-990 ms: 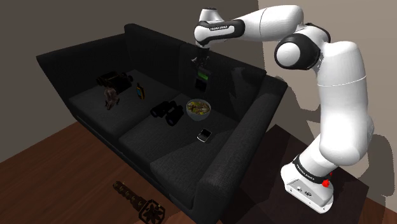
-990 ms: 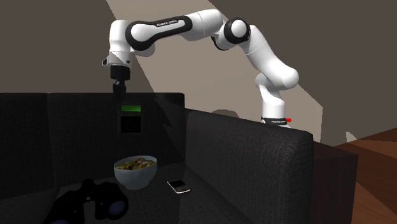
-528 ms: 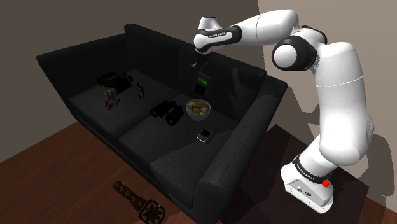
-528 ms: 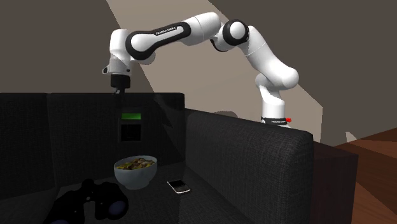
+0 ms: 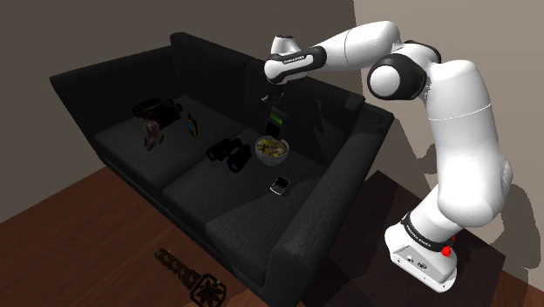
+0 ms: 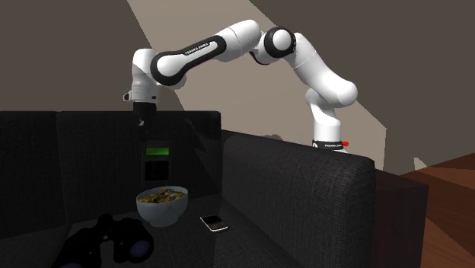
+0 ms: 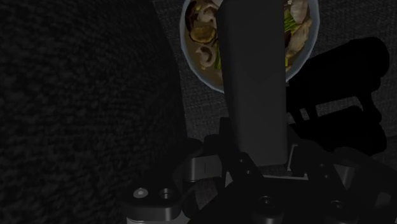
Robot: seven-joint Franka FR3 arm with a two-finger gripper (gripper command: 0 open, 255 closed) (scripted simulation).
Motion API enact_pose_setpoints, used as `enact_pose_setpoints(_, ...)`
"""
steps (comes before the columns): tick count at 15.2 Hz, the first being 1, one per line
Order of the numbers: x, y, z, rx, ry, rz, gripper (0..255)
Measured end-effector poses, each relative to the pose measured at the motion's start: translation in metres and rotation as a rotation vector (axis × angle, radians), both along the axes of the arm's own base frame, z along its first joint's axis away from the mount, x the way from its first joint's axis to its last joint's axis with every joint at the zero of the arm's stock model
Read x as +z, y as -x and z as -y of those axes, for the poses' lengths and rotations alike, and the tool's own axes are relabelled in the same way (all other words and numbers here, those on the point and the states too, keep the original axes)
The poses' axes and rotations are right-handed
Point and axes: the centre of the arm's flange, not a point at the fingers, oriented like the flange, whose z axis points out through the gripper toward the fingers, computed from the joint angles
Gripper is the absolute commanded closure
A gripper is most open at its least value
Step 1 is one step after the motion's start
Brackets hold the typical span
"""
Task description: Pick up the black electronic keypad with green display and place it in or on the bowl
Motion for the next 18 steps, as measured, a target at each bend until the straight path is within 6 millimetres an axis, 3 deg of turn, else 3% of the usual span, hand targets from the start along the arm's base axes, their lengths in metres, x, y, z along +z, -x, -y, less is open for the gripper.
enact_pose_setpoints(5,-0.025,0.0,0.0,0.0,0.0,0.001,255)
enact_pose_setpoints(12,-0.028,-0.001,-0.001,0.002,-0.001,0.005,255)
enact_pose_setpoints(13,-0.028,-0.001,-0.001,0.002,-0.001,0.005,0)
enact_pose_setpoints(18,-0.034,0.001,-0.013,0.015,-0.01,-0.004,0)
